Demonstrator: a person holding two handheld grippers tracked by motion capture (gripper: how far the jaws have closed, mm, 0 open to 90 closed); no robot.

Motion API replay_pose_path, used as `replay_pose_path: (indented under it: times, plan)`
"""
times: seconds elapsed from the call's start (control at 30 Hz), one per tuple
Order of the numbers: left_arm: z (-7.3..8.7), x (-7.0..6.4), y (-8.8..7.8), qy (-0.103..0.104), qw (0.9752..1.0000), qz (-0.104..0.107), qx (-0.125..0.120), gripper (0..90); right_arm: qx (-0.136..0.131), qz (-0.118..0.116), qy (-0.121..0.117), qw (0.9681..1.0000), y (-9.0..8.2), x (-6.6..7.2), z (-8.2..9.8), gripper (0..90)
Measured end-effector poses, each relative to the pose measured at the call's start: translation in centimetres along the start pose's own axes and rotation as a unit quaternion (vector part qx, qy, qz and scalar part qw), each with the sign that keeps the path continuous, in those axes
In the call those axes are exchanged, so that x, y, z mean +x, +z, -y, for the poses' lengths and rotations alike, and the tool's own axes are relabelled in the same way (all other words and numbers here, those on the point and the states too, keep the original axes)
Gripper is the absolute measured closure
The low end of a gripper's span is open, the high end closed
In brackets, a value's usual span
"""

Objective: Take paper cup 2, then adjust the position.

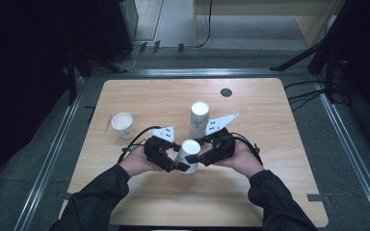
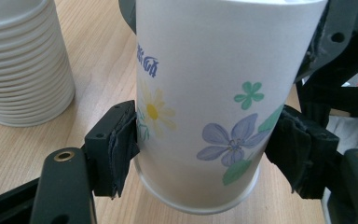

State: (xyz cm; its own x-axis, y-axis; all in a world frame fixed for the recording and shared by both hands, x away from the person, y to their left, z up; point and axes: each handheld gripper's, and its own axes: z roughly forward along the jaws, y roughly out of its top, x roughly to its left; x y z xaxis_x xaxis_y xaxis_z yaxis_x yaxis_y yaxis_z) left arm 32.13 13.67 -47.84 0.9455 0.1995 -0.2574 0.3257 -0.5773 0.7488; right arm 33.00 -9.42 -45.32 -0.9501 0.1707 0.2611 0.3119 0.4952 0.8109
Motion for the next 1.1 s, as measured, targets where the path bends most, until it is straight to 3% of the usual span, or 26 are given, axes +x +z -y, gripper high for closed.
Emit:
replay_pose_path:
  times: [0.13,0.3,0.37,0.67,0.87,1.1]
  plan:
    - [0.1,0.0,-0.1,-0.001,1.0000,0.001,0.003,29.6,0.004,0.001,-0.004,1.0000,-0.1,0.0,0.1,34.1]
    - [0.0,0.1,-0.7,0.000,1.0000,-0.004,0.004,29.9,0.007,0.006,-0.011,0.9999,-0.3,0.0,0.1,27.7]
    - [-0.1,0.1,-1.1,0.003,1.0000,-0.005,0.002,29.9,0.022,0.013,-0.019,0.9995,-0.4,-0.1,0.5,27.0]
    - [0.1,0.5,-2.7,-0.006,0.9993,-0.032,0.018,29.9,0.039,0.027,-0.030,0.9984,-0.8,-0.2,1.2,26.8]
    - [-0.1,0.6,-3.9,-0.004,0.9980,-0.049,0.040,29.9,0.039,0.032,-0.035,0.9981,-0.6,-0.2,1.3,27.8]
    - [-0.7,0.9,-4.6,-0.003,0.9945,-0.062,0.084,29.8,0.045,0.037,-0.035,0.9977,-0.2,-0.1,1.4,28.2]
